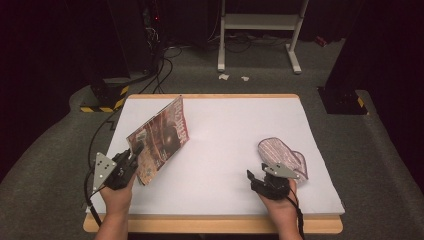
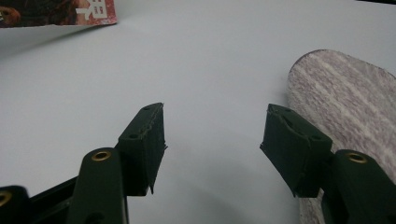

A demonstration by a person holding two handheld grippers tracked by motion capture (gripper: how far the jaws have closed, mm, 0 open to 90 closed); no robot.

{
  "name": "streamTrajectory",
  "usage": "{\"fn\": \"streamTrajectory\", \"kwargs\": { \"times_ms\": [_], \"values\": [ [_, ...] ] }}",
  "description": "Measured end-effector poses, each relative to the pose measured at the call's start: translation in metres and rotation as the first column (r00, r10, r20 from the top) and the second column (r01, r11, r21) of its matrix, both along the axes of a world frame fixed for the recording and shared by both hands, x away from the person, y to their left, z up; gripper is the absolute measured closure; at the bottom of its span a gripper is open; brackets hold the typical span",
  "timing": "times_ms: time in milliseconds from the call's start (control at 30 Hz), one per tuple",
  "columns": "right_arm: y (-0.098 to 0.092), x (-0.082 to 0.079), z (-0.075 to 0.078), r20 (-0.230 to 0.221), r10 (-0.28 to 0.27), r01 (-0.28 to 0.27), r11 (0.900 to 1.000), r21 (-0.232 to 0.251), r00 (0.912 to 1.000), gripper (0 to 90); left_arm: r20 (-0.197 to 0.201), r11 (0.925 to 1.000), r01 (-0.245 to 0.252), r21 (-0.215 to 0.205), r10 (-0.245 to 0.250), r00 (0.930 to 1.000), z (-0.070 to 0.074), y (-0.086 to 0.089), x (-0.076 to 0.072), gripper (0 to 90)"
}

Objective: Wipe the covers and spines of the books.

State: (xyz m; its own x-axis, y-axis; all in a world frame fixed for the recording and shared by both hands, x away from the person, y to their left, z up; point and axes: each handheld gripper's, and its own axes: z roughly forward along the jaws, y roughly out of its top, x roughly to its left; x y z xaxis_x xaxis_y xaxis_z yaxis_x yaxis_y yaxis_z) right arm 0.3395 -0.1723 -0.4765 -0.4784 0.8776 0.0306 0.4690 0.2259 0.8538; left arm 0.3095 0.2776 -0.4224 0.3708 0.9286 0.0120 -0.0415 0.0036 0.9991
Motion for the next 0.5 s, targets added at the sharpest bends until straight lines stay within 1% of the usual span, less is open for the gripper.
{"fn": "streamTrajectory", "kwargs": {
  "times_ms": [33,67,100,167,200,267,300,333,367,400,433,467,500],
  "values": [
    [0.000,0.000,0.000,-0.001,0.002,-0.002,1.000,0.001,1.0000,38.6,0.001,1.0000,0.003,-0.009,-0.003,1.0000,-0.001,0.001,0.000,83.8],
    [0.000,0.000,0.000,-0.001,0.002,-0.002,1.000,0.001,1.0000,38.6,0.001,1.0000,0.003,-0.009,-0.003,1.0000,-0.001,0.001,0.000,83.8],
    [0.001,0.001,-0.001,-0.007,0.002,-0.002,1.000,0.006,1.0000,38.6,0.005,0.9997,0.019,-0.015,-0.019,0.9998,-0.002,-0.001,0.000,83.8],
    [0.001,0.001,-0.001,-0.008,0.002,-0.002,1.000,0.006,1.0000,38.7,0.009,0.9995,0.028,-0.013,-0.028,0.9996,-0.002,-0.004,-0.001,83.8],
    [0.002,0.001,-0.002,-0.007,0.004,-0.004,1.000,0.003,1.0000,38.8,0.012,0.9983,0.058,-0.007,-0.058,0.9982,-0.001,-0.011,-0.002,83.7],
    [0.002,0.002,-0.002,-0.012,0.005,-0.005,1.000,0.001,0.9999,38.8,0.012,0.9959,0.090,-0.004,-0.090,0.9958,0.000,-0.020,-0.004,83.7],
    [0.003,0.002,-0.003,-0.013,0.007,-0.007,1.000,0.001,0.9999,38.8,0.012,0.9959,0.090,-0.004,-0.090,0.9958,0.000,-0.020,-0.004,83.7],
    [0.004,0.002,-0.003,-0.017,0.006,-0.005,1.000,0.003,0.9998,38.8,0.012,0.9928,0.120,0.004,-0.120,0.9927,0.000,-0.030,-0.006,83.6],
    [0.004,0.002,-0.003,-0.017,0.006,-0.005,1.000,0.003,0.9998,38.8,0.012,0.9928,0.120,0.004,-0.120,0.9927,0.000,-0.030,-0.006,83.6],
    [0.004,0.002,-0.003,-0.016,0.008,-0.008,1.000,0.002,0.9998,38.8,0.007,0.9891,0.147,0.010,-0.147,0.9891,0.000,-0.040,-0.008,83.6],
    [0.004,0.002,-0.003,-0.015,0.008,-0.008,1.000,0.002,0.9998,38.8,0.003,0.9873,0.159,0.011,-0.159,0.9873,-0.001,-0.045,-0.009,83.5],
    [0.005,0.002,-0.003,-0.016,0.009,-0.009,1.000,0.002,0.9998,38.8,0.003,0.9873,0.159,0.011,-0.159,0.9873,-0.001,-0.045,-0.009,83.5],
    [0.005,0.002,-0.004,-0.018,0.010,-0.009,1.000,0.002,0.9998,38.8,-0.004,0.9820,0.187,0.026,-0.187,0.9823,-0.001,-0.057,-0.011,83.4]
  ]
}}
